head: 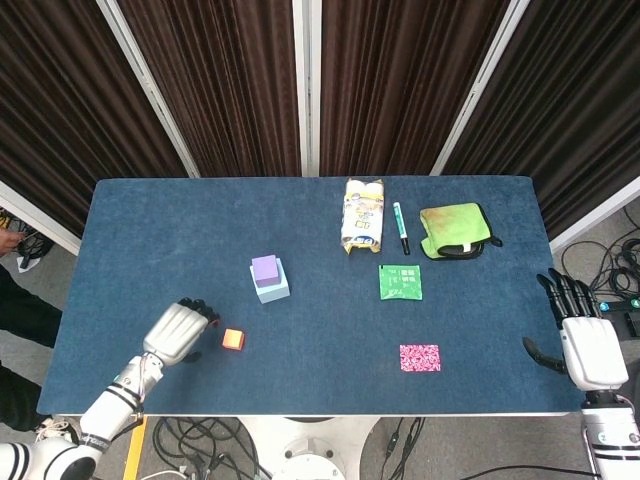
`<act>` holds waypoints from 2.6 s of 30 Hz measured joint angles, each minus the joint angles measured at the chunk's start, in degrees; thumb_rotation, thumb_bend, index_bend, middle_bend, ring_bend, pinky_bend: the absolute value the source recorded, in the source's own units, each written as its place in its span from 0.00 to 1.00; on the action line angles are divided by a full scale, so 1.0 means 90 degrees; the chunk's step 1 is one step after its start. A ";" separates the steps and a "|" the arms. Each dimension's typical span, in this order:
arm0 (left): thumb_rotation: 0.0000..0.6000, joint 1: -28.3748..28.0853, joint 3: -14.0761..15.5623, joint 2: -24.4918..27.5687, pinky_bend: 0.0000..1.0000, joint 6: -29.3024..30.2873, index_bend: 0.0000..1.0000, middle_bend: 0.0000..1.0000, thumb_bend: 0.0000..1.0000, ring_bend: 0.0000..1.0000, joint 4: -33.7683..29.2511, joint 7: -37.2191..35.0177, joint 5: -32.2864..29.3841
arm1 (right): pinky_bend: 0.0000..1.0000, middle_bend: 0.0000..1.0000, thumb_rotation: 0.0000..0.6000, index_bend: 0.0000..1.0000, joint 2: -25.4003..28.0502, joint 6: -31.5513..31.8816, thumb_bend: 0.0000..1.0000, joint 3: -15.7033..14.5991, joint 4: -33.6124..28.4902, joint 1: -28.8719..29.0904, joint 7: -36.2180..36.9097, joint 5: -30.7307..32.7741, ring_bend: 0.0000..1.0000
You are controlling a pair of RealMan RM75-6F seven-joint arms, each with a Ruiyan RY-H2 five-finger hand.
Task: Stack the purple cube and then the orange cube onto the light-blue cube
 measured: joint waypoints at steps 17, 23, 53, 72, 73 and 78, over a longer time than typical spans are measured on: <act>1.00 0.0228 -0.0351 -0.0826 0.33 -0.0259 0.39 0.47 0.22 0.31 0.1050 0.0127 0.0385 | 0.00 0.00 1.00 0.00 0.0009 -0.0066 0.18 0.0004 -0.0022 0.0028 -0.0030 0.0067 0.00; 1.00 0.0297 -0.0467 -0.0946 0.33 -0.0330 0.39 0.47 0.22 0.31 0.1029 0.0107 0.0269 | 0.00 0.00 1.00 0.00 -0.0024 -0.0061 0.18 -0.0007 0.0003 0.0026 -0.0059 0.0062 0.00; 1.00 0.0318 -0.0926 -0.1417 0.35 -0.0803 0.42 0.55 0.28 0.33 0.1105 0.0181 -0.0525 | 0.00 0.00 1.00 0.00 -0.0025 -0.0108 0.18 0.0012 0.0003 0.0048 -0.0040 0.0148 0.00; 1.00 0.0424 -0.0986 -0.1398 0.37 -0.0635 0.45 0.61 0.31 0.37 0.1133 -0.0066 -0.0277 | 0.00 0.00 1.00 0.00 0.0006 -0.0124 0.18 0.0035 0.0002 0.0055 0.0009 0.0196 0.00; 1.00 0.0433 -0.0996 -0.1344 0.37 -0.0611 0.45 0.61 0.31 0.37 0.1095 -0.0067 -0.0277 | 0.00 0.00 1.00 0.00 0.0009 -0.0125 0.18 0.0037 0.0001 0.0057 0.0012 0.0196 0.00; 1.00 0.0519 -0.1065 -0.0865 0.37 -0.0432 0.45 0.61 0.31 0.37 0.0774 -0.0078 -0.0307 | 0.00 0.00 1.00 0.00 0.0000 -0.0133 0.18 0.0026 0.0010 0.0058 0.0007 0.0185 0.00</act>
